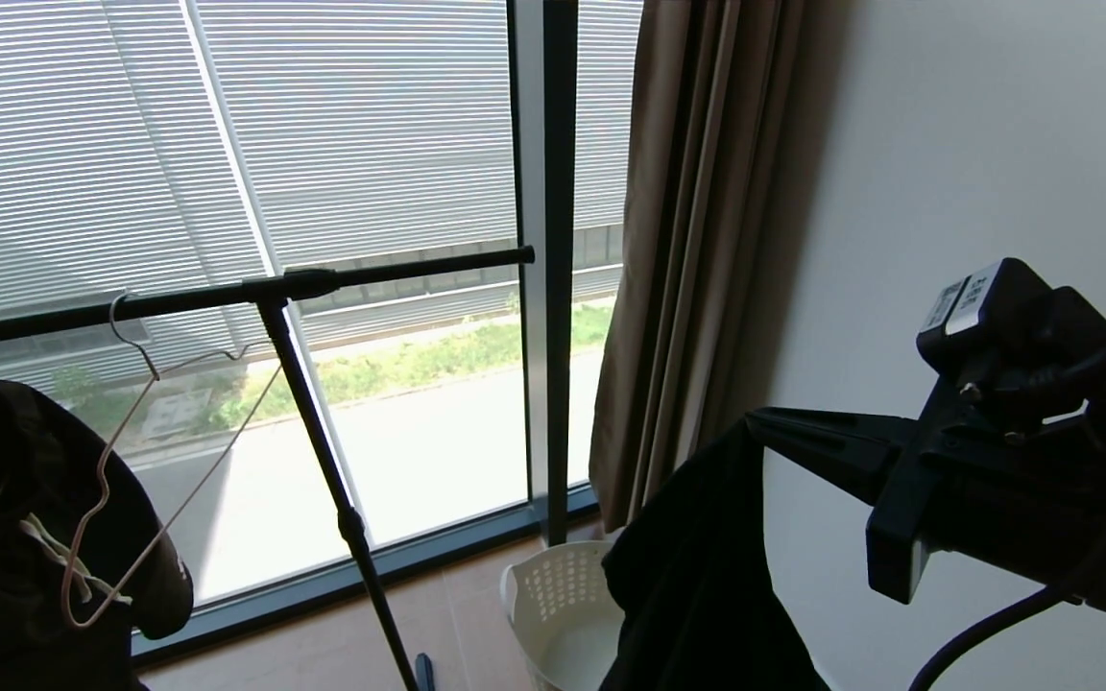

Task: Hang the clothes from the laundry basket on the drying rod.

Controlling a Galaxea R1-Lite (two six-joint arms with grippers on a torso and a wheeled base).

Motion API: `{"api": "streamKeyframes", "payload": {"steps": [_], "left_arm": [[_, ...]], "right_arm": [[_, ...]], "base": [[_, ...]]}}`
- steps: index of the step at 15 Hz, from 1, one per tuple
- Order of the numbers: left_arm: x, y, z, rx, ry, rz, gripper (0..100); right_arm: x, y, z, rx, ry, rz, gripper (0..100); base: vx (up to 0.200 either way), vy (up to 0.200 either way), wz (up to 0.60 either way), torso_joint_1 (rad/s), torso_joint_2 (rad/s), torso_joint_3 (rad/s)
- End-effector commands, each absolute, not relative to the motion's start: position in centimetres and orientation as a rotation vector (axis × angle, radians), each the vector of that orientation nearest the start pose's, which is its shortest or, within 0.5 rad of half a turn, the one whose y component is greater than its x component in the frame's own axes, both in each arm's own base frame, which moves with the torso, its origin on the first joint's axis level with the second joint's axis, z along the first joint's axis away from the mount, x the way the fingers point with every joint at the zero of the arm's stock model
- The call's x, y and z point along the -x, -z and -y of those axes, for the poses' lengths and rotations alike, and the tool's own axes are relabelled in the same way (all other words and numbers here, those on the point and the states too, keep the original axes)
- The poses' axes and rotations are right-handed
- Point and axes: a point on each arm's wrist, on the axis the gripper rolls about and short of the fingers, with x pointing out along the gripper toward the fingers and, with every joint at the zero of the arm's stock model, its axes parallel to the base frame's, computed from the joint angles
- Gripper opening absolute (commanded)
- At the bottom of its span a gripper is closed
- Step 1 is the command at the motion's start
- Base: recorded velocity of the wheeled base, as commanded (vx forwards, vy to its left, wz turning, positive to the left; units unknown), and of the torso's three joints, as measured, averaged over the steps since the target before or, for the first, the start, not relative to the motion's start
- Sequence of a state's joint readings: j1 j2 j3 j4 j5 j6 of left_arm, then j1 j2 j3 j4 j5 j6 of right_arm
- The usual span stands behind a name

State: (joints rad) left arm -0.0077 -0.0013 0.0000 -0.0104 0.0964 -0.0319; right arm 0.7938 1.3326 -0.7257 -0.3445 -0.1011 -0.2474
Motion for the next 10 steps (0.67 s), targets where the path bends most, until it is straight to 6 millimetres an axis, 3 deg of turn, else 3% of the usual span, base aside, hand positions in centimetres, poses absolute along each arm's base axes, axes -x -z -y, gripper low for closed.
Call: {"api": "streamKeyframes", "payload": {"steps": [1, 4, 10], "left_arm": [[2.29, -7.66, -0.23, 0.033, -0.089, 0.012, 100], [2.29, -7.66, -0.23, 0.034, -0.089, 0.012, 100], [2.29, -7.66, -0.24, 0.034, -0.090, 0.012, 100]], "right_arm": [[-15.30, -22.90, -15.26, 0.346, -0.718, -0.140, 0], [-15.75, -22.71, -15.66, 0.337, -0.709, -0.116, 0], [-15.32, -22.45, -15.27, 0.340, -0.711, -0.118, 0]], "base": [[0.000, 0.000, 0.00, 0.110, -0.29, -0.149], [0.000, 0.000, 0.00, 0.012, -0.02, -0.012], [0.000, 0.000, 0.60, 0.006, 0.00, 0.002]]}}
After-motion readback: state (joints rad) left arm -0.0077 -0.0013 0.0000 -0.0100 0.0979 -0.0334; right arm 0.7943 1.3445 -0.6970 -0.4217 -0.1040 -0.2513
